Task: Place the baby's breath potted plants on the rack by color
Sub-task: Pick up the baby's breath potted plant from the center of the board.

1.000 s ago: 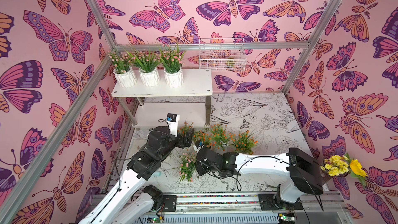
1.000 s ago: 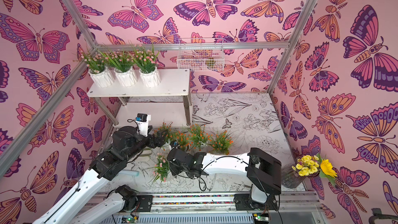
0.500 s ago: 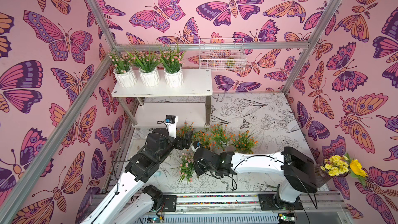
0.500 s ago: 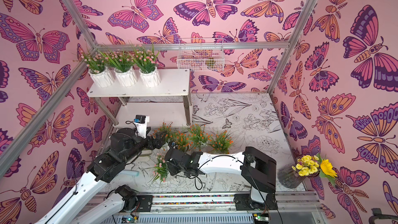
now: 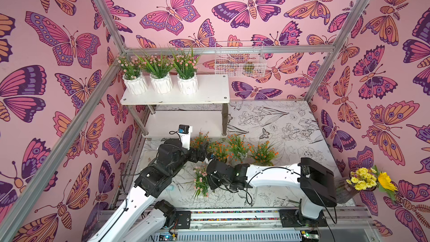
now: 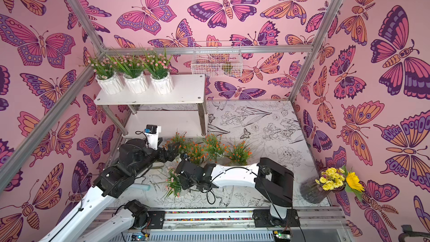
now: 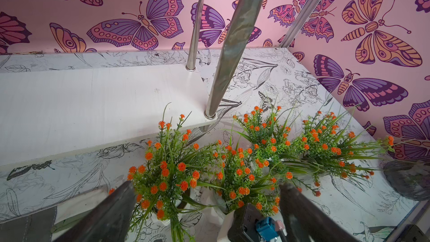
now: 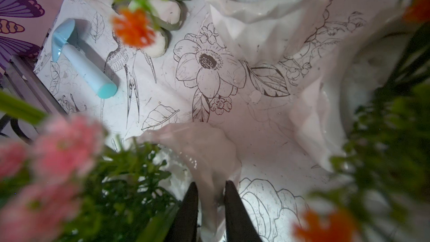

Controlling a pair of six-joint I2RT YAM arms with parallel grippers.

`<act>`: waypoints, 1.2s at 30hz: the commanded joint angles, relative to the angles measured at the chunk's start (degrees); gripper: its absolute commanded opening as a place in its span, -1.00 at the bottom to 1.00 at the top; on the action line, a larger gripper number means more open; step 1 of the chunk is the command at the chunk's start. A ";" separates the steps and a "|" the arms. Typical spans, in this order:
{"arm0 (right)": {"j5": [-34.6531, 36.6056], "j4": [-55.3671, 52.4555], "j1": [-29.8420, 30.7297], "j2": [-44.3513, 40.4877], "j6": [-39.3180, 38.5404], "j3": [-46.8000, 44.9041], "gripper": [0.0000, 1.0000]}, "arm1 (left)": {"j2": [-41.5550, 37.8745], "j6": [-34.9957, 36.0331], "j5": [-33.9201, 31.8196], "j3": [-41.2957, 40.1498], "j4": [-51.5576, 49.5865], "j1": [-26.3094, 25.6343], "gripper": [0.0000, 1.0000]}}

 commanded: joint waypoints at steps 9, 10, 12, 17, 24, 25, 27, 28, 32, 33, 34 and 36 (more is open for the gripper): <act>0.17 -3.14 0.33 1.21 -0.32 0.72 -0.65 | -0.69 -0.26 -1.03 -0.95 -0.59 -0.34 0.95; 0.23 -3.29 0.33 1.12 -0.40 0.85 -0.68 | -0.73 -0.25 -0.97 -0.95 -0.59 -0.35 0.95; 0.44 -3.60 0.33 0.92 -0.57 0.79 -0.76 | -0.74 -0.25 -0.92 -0.95 -0.55 -0.31 0.95; 1.09 -4.68 0.32 -0.27 -1.53 1.10 -0.86 | -0.83 -0.34 -0.94 -0.89 -0.66 -0.35 0.96; 2.28 -8.27 0.16 -2.72 -4.08 3.21 -0.92 | -1.04 -0.07 -1.37 -0.29 -1.16 -0.35 1.00; 2.39 -8.76 0.15 -3.30 -4.47 3.38 -0.92 | -1.06 0.02 -1.37 -0.17 -1.23 -0.35 1.00; 2.25 -9.41 -0.07 -4.50 -5.16 3.52 -0.93 | -1.13 0.16 -1.54 0.01 -1.42 -0.35 1.00; 1.85 -9.68 -0.17 -5.29 -5.52 3.52 -0.93 | -1.22 0.17 -1.70 0.10 -1.46 -0.34 1.00; 0.56 -10.92 -0.72 -7.81 -6.81 3.85 -0.94 | -1.20 0.23 -1.89 0.36 -1.56 -0.35 1.00; 0.09 -11.55 -0.88 -8.35 -7.14 4.02 -0.94 | -1.13 0.21 -1.98 0.41 -1.58 -0.35 1.00; -0.15 -12.07 -1.06 -9.09 -7.47 4.20 -0.94 | -1.13 0.31 -2.13 0.45 -1.51 -0.35 1.00; -0.73 -13.44 -1.54 -10.30 -8.30 4.47 -0.94 | -0.93 0.43 -2.33 0.63 -1.53 -0.35 1.00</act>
